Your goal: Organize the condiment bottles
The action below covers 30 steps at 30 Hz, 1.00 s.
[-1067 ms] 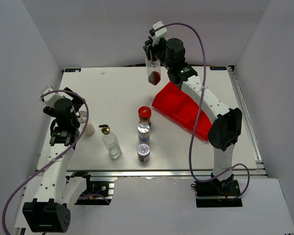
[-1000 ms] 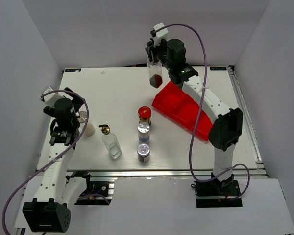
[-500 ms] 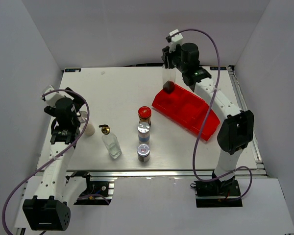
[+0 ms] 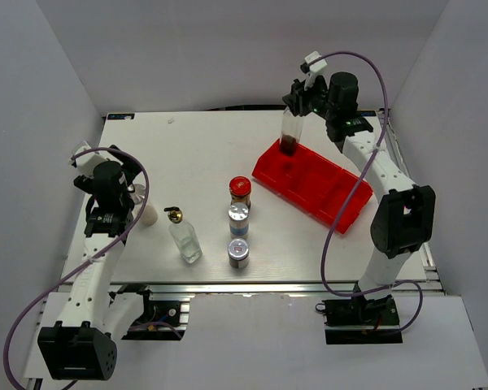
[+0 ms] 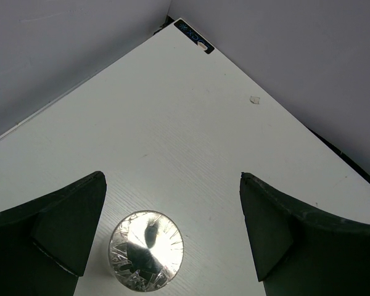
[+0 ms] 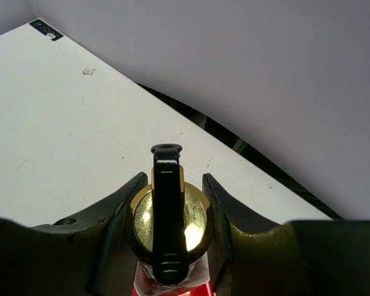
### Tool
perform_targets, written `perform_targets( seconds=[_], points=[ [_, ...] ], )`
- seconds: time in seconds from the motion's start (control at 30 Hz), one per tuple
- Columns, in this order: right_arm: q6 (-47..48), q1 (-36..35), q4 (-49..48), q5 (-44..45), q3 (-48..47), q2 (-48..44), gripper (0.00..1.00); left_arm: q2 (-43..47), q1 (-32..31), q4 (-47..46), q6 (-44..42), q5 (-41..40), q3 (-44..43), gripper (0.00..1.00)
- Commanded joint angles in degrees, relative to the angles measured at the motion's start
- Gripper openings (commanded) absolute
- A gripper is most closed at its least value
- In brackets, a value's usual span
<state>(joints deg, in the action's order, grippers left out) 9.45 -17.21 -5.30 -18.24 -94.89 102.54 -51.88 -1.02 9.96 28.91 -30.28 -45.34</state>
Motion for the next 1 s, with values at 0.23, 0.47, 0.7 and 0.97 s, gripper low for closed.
perform_targets(
  seconds=[0.23,0.47,0.7,0.97],
  points=[
    [-0.5,2.5,-12.2,-8.7,1.0,-0.2,0.00,-0.6,0.1,0.1,-1.0,-1.0,-0.9,0.98],
    [-0.8,3.5,-13.7,-10.1,2.1,2.7,0.00,-0.5,0.0,-0.4,-1.1,-0.7,-0.7,0.98],
    [-0.2,3.8,-17.2,-9.1,4.5,4.1,0.00,-0.6,0.0,-0.5,-1.1,-0.8,-0.7,0.98],
    [-0.1,4.0,-17.3,-8.7,6.6,4.8,0.20,-0.7,0.0,-0.4,-1.2,-0.9,-0.8,0.98]
  ],
)
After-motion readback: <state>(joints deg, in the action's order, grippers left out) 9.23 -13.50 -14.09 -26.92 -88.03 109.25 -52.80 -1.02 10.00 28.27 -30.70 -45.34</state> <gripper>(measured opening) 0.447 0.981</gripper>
